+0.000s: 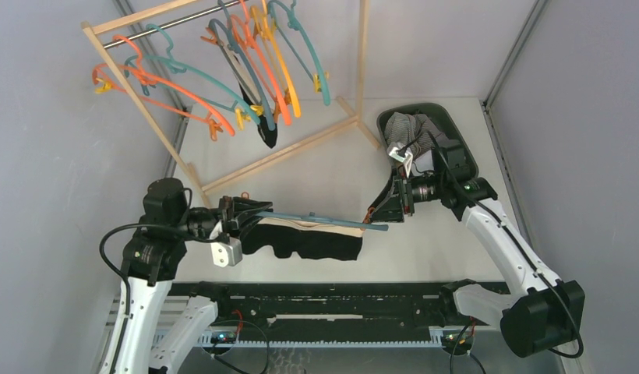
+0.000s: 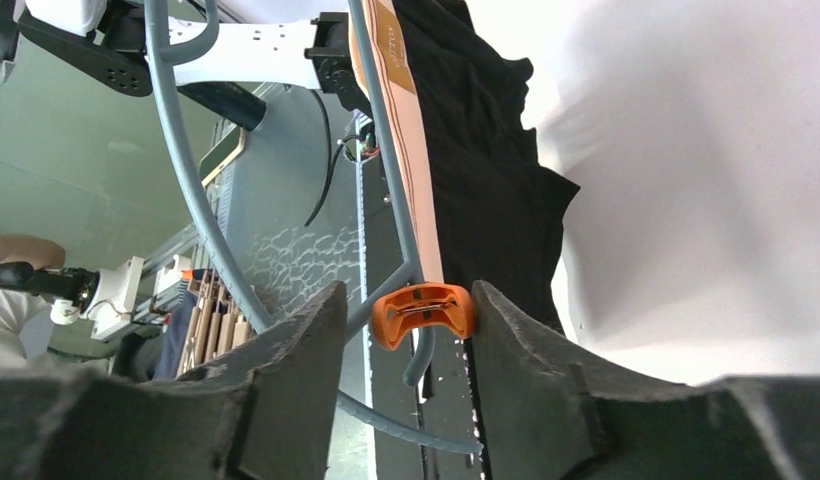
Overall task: Remove the underwear clipped to the hanger
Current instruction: Remove the underwear from the hanger.
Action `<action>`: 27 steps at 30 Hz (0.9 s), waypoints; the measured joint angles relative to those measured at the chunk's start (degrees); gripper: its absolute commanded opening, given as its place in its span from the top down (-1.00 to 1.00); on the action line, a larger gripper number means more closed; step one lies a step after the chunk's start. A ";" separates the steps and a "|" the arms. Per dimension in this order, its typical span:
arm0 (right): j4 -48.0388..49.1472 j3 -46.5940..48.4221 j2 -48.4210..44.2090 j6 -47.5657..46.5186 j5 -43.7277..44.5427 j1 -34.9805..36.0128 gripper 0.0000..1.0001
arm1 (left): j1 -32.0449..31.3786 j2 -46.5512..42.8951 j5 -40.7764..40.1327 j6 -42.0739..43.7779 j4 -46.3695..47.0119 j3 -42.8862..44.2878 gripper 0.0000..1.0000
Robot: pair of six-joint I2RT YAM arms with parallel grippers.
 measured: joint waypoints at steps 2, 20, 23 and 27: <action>0.02 0.00 0.26 0.00 -0.26 0.00 0.19 | -0.17 0.02 0.00 0.39 0.00 0.00 1.00; 1.62 0.00 0.20 0.61 0.26 -0.17 0.98 | -0.31 1.07 -0.22 2.75 0.09 0.31 1.00; 1.75 0.00 0.15 0.61 0.48 -0.48 1.00 | -0.31 1.92 -0.20 2.73 0.81 0.31 1.00; 1.75 0.00 -0.28 0.63 0.66 -1.20 1.00 | -0.31 2.51 -0.02 2.54 2.16 0.31 1.00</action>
